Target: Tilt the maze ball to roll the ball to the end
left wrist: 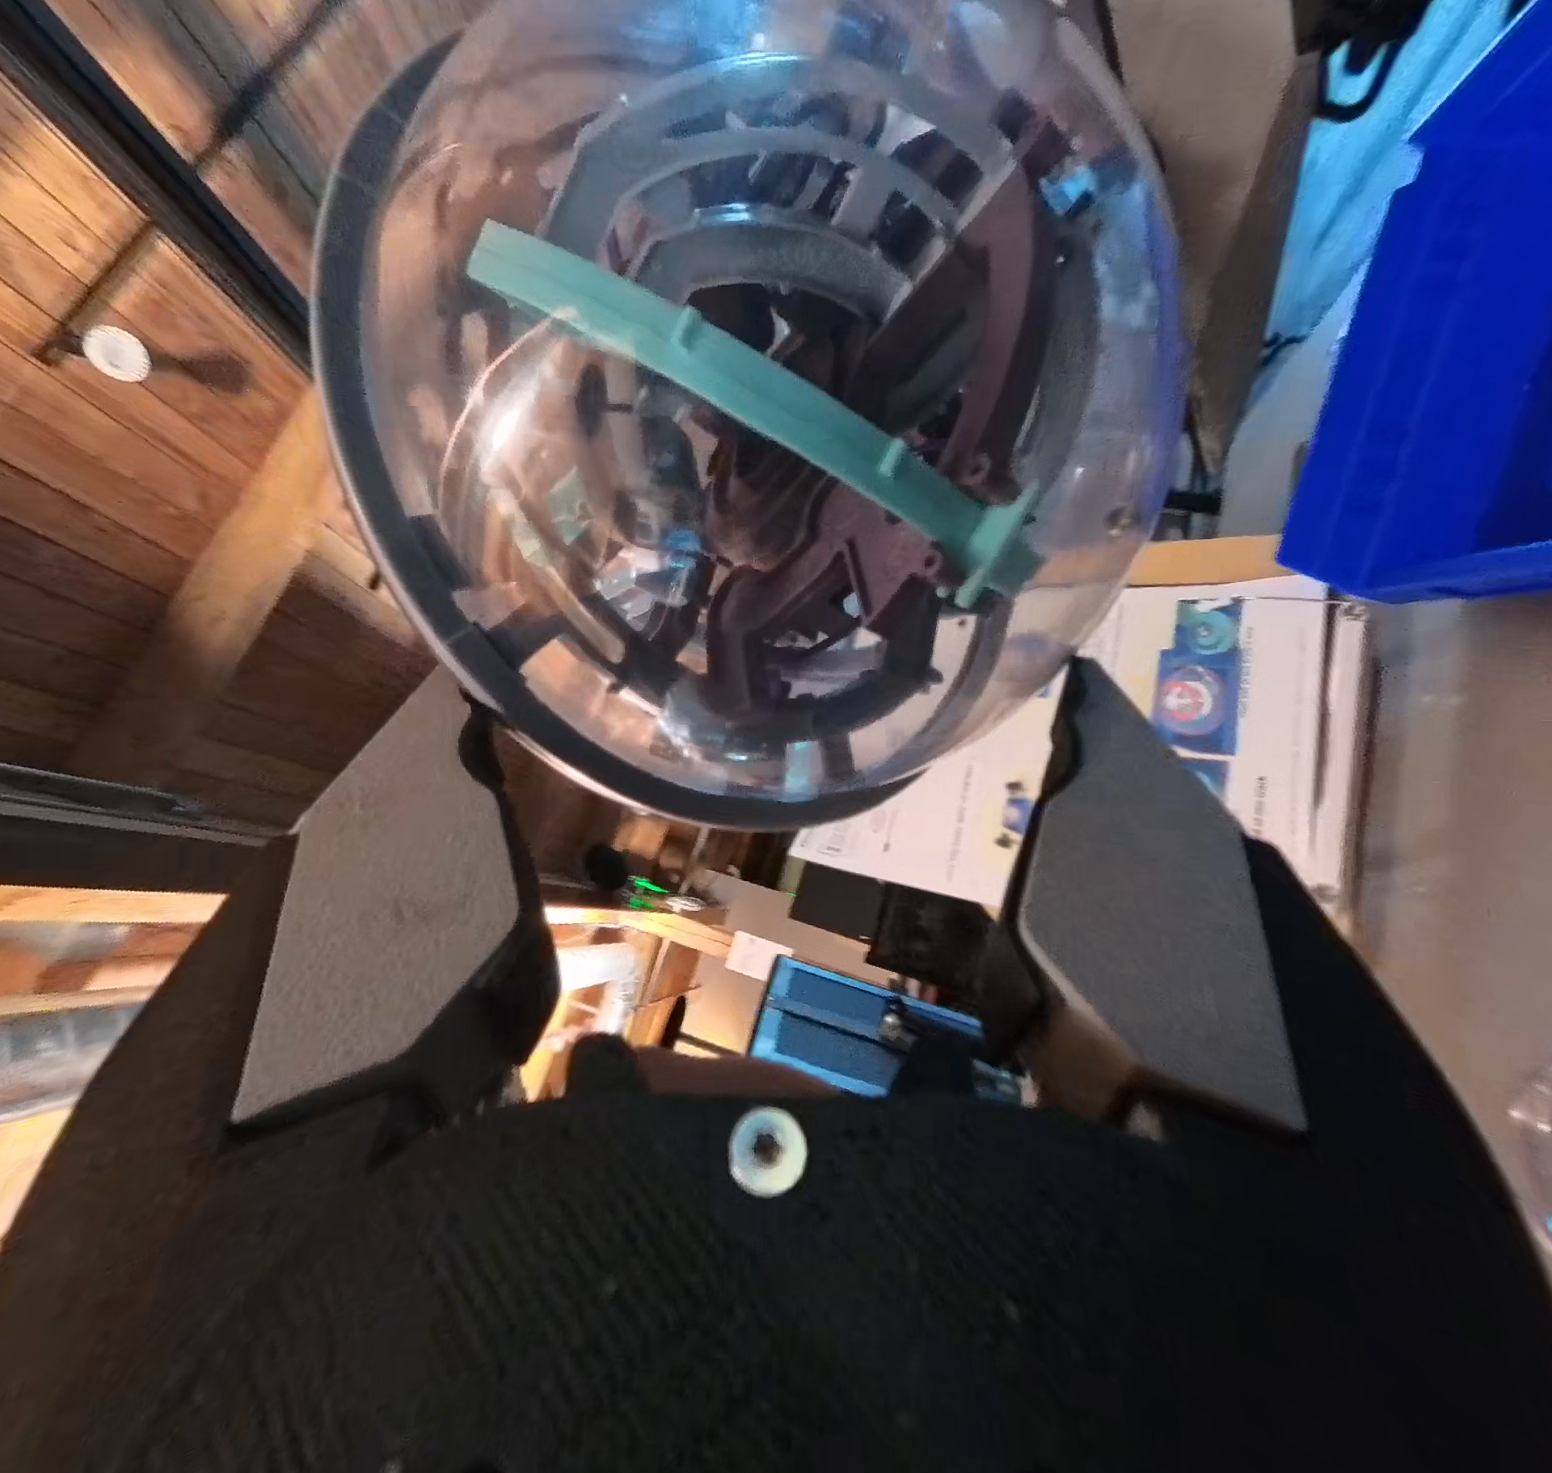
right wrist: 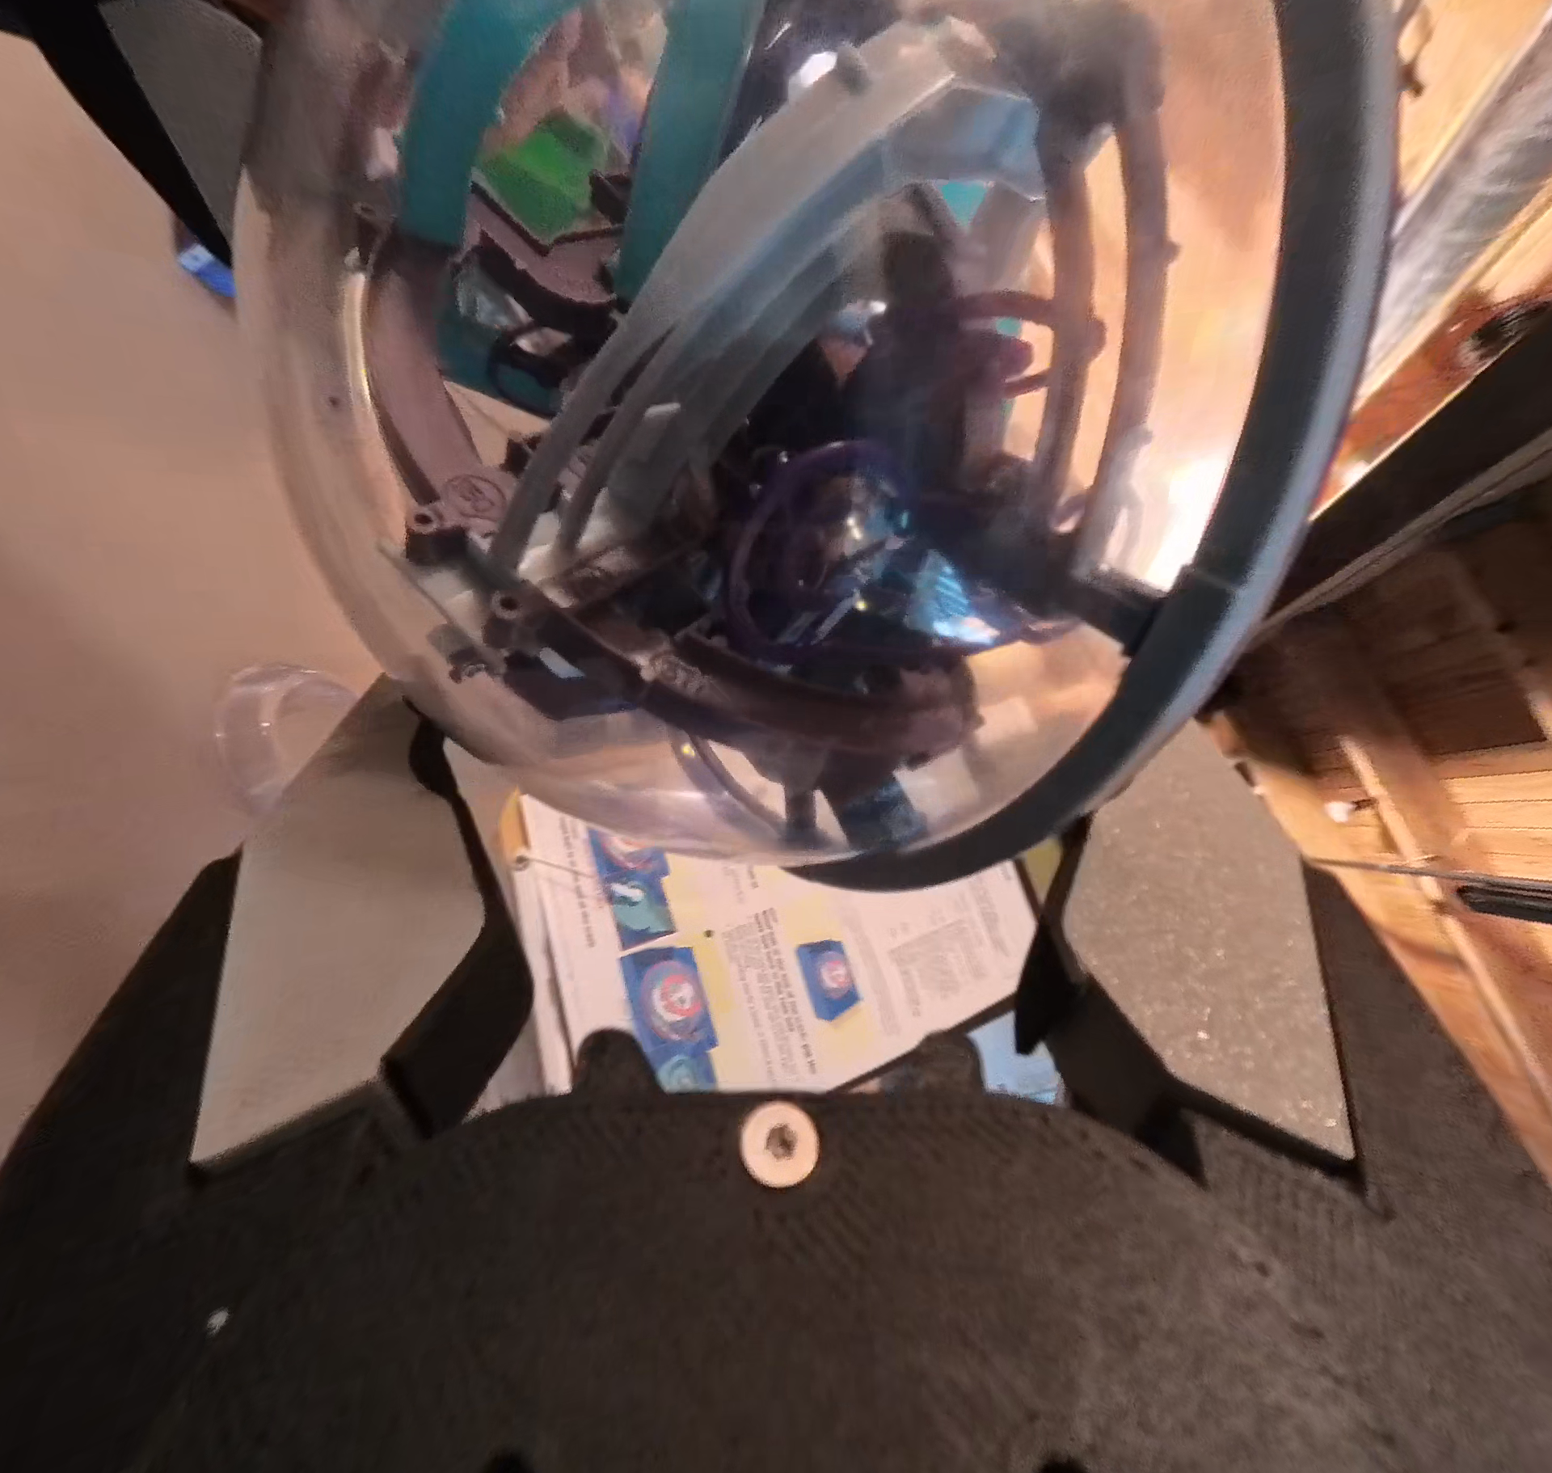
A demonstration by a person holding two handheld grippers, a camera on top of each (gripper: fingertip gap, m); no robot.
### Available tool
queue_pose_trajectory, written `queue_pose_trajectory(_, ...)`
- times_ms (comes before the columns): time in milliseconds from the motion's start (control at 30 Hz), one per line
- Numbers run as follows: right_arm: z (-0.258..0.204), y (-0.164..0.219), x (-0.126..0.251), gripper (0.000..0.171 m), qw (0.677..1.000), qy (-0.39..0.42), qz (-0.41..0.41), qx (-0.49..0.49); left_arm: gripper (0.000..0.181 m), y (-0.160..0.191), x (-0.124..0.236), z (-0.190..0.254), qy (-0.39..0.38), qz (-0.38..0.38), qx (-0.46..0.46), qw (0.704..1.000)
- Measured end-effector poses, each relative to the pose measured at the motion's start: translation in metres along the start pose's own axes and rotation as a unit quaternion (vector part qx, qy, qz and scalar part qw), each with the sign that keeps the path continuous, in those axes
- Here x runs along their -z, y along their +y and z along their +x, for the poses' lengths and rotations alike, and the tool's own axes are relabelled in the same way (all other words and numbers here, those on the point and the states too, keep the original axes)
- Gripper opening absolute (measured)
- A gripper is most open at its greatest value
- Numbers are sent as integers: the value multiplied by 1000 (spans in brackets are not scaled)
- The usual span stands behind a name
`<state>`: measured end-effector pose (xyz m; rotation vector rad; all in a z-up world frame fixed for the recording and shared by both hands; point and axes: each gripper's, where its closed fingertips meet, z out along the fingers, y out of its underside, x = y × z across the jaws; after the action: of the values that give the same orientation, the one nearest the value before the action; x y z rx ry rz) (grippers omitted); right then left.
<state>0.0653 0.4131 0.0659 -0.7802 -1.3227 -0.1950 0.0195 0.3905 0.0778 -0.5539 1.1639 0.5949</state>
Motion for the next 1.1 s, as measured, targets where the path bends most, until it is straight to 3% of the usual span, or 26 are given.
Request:
queue_pose_trajectory(200,-29,28,-12,149,983,-116,-60,-132,129,25,-5,36,118,-58,149,980)
queue_pose_trajectory(367,-58,51,-14,149,961,-179,-96,-189,129,34,-4,69,161,-78,212,961)
queue_pose_trajectory(1100,-92,73,-15,149,941,-215,-109,-238,129,44,1,105,204,-99,243,943)
